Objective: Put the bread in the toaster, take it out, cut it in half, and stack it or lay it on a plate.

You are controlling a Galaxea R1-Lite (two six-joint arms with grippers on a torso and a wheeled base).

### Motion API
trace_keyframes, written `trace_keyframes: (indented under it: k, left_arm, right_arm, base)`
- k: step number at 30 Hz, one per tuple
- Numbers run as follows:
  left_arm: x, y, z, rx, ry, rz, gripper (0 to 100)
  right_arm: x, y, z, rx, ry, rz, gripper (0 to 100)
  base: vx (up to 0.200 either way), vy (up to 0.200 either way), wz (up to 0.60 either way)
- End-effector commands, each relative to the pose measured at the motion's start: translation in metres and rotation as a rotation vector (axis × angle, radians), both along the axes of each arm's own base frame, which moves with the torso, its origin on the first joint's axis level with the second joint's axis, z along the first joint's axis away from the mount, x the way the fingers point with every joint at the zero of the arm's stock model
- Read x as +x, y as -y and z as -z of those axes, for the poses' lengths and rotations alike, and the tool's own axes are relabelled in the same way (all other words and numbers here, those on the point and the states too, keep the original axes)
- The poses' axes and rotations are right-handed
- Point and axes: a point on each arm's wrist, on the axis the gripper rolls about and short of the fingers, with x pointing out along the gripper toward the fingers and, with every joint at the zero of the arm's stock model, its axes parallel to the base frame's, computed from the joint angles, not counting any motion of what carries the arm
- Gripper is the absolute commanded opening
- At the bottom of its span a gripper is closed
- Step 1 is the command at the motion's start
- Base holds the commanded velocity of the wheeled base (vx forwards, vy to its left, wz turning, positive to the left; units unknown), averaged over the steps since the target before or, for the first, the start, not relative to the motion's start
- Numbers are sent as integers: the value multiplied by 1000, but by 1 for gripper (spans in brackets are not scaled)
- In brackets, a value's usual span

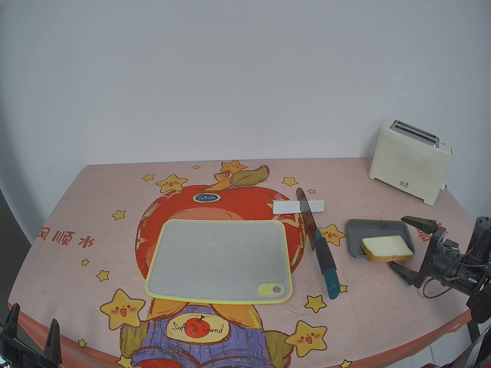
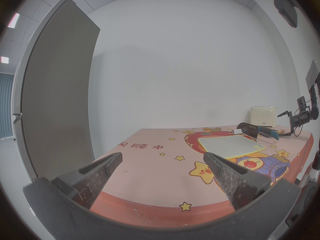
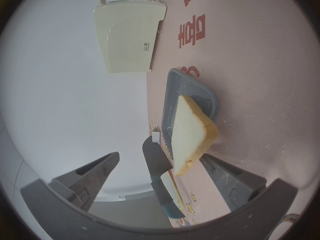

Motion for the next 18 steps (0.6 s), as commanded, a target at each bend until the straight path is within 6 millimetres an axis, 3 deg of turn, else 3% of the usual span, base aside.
trace_keyframes:
  k: [1, 18]
  left_arm:
    - [1, 0, 5, 0, -9, 1, 100]
    - [1, 0, 5, 0, -9, 1, 100]
  right_arm:
    - [-3, 0, 1, 0, -6, -1, 100]
    - [-2, 1, -1, 6, 23, 6, 100]
  base:
    - [0, 0, 0]
    - [0, 0, 0]
